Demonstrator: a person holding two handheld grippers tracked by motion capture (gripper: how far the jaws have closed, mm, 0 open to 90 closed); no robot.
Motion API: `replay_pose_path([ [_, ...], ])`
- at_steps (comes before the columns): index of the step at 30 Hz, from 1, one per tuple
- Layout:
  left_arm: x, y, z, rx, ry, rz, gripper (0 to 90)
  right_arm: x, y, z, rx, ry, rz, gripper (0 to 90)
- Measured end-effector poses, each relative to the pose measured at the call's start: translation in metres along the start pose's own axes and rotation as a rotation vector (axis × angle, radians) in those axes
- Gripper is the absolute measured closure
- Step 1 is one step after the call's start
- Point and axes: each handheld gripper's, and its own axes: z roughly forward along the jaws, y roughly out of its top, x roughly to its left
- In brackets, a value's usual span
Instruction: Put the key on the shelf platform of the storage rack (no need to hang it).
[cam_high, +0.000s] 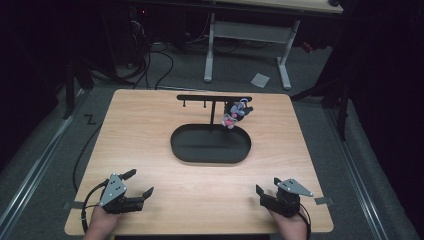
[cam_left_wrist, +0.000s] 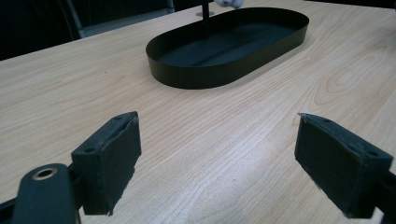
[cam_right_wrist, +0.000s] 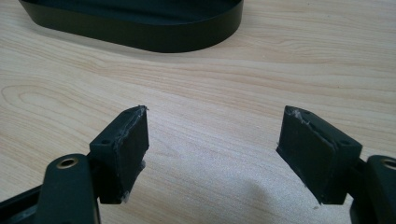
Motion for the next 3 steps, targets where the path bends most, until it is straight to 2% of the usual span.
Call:
replay_pose_path([
  [3,0.0002,-0.0001,-0.0002,-0.002,-0.011,0.005,15.1,0.0005,0.0006,-0.0011,-0.003,-0.009,-0.002,24.3],
])
